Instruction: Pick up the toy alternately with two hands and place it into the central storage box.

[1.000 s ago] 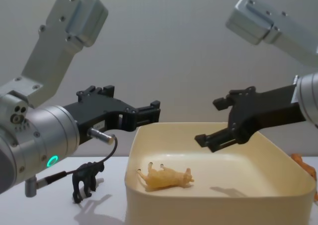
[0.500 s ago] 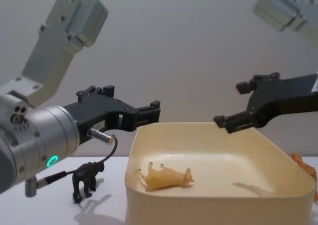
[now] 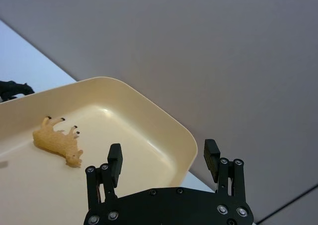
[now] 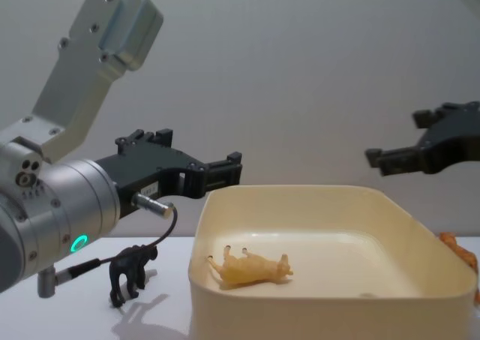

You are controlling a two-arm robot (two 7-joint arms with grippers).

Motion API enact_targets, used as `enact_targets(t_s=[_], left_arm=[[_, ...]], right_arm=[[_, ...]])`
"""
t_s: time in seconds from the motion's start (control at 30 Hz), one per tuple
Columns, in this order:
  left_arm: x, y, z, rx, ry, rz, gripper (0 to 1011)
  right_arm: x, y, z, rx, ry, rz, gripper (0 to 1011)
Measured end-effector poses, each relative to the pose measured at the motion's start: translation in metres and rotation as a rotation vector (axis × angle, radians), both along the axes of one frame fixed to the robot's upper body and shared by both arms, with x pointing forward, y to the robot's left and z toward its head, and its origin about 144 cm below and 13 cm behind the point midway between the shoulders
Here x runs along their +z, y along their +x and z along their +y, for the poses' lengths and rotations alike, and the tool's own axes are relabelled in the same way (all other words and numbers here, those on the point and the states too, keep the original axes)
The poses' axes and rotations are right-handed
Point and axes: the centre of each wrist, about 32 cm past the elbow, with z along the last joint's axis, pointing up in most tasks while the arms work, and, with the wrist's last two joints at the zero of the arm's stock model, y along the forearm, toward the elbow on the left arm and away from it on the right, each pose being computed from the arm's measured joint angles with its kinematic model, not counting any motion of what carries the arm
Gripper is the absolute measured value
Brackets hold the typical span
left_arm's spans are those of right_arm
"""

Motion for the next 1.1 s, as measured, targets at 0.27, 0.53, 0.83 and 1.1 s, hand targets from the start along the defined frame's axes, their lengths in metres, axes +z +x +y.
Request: enact_targets(t_s=[0.27, 0.53, 0.83, 1.1], left_arm=[[0.0, 0.0, 0.0, 0.0, 0.0, 0.0, 1001], [0.0, 0.0, 0.0, 0.0, 0.0, 0.0, 1001], [0.0, 0.0, 0.0, 0.0, 0.0, 0.0, 1001], [0.0, 0.0, 0.0, 0.0, 0.0, 0.0, 1001]], right_arm=[[-0.01, -0.016, -0.015, -0.125, 0.12, 0.015, 1001], [-0.023, -0.033, -0.029, -0.247, 0.224, 0.043, 1001], [-0.042, -0.052, -0.046, -0.391, 0.338, 0.124, 1001], [-0.056, -0.061, -0.053, -0.459, 0.388, 0.221, 1001]])
